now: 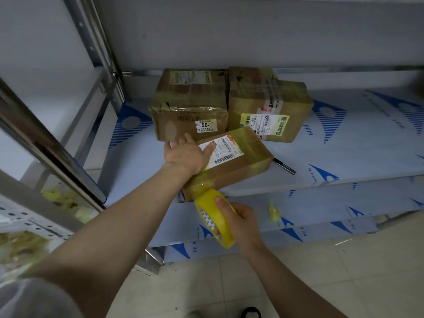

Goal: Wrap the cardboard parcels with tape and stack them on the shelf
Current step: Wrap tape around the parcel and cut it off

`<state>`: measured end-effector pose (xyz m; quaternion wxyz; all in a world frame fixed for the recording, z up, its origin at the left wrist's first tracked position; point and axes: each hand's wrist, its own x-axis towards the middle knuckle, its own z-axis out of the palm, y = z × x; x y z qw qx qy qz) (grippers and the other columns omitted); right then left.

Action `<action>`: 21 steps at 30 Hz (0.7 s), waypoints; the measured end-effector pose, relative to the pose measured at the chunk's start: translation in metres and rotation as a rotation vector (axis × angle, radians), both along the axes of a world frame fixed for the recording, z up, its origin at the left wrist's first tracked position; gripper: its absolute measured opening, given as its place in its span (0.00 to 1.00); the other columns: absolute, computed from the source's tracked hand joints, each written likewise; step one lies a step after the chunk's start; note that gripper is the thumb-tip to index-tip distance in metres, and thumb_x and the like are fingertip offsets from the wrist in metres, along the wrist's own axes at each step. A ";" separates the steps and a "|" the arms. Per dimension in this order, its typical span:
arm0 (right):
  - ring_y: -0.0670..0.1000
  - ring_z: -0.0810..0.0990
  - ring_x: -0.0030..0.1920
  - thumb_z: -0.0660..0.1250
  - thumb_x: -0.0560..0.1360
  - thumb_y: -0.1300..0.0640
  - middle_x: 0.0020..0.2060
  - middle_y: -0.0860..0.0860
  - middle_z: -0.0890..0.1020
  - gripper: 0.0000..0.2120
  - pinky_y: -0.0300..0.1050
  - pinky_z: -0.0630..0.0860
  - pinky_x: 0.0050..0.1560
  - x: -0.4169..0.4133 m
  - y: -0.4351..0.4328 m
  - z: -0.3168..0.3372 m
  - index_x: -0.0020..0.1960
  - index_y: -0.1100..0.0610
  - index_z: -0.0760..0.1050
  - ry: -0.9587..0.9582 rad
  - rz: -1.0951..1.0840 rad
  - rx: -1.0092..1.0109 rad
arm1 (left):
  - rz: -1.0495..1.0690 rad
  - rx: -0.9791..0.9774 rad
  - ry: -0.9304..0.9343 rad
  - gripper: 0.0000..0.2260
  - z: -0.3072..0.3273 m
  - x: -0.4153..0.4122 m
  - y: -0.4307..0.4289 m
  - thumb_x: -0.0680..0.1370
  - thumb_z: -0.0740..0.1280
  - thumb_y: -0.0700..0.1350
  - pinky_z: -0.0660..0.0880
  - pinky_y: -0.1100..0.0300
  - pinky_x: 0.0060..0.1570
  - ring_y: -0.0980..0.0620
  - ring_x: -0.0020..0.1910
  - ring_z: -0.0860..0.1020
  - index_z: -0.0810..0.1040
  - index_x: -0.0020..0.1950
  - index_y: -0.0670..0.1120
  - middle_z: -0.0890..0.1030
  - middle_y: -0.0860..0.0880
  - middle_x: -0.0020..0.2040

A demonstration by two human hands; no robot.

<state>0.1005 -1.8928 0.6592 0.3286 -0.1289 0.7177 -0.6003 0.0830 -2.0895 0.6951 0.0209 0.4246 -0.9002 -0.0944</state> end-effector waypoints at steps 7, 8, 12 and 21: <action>0.49 0.77 0.21 0.70 0.73 0.48 0.17 0.49 0.73 0.26 0.35 0.70 0.25 -0.004 0.003 -0.012 0.18 0.52 0.68 -0.003 -0.014 -0.001 | -0.109 -0.204 0.001 0.24 -0.006 -0.010 -0.029 0.82 0.47 0.59 0.64 0.57 0.36 0.44 0.40 0.77 0.73 0.38 0.47 0.78 0.45 0.41; 0.46 0.75 0.19 0.70 0.74 0.50 0.16 0.48 0.71 0.28 0.32 0.68 0.23 -0.003 0.003 -0.014 0.17 0.52 0.68 0.000 -0.023 0.005 | -0.076 -0.162 0.019 0.23 -0.007 -0.012 -0.033 0.81 0.47 0.58 0.64 0.58 0.35 0.46 0.37 0.74 0.71 0.37 0.47 0.77 0.46 0.39; 0.44 0.73 0.18 0.70 0.74 0.50 0.15 0.47 0.71 0.28 0.30 0.66 0.21 -0.004 0.000 -0.018 0.17 0.52 0.67 -0.007 -0.030 0.016 | 0.117 0.269 0.101 0.18 -0.012 -0.015 -0.049 0.82 0.51 0.54 0.72 0.53 0.49 0.46 0.48 0.75 0.76 0.54 0.45 0.78 0.44 0.52; 0.43 0.71 0.18 0.71 0.73 0.49 0.15 0.47 0.69 0.30 0.30 0.65 0.21 -0.009 -0.008 -0.019 0.17 0.54 0.64 -0.041 -0.078 0.002 | -0.070 -0.083 -0.045 0.45 -0.010 0.002 0.026 0.72 0.36 0.73 0.31 0.47 0.69 0.43 0.77 0.41 0.46 0.78 0.42 0.46 0.40 0.78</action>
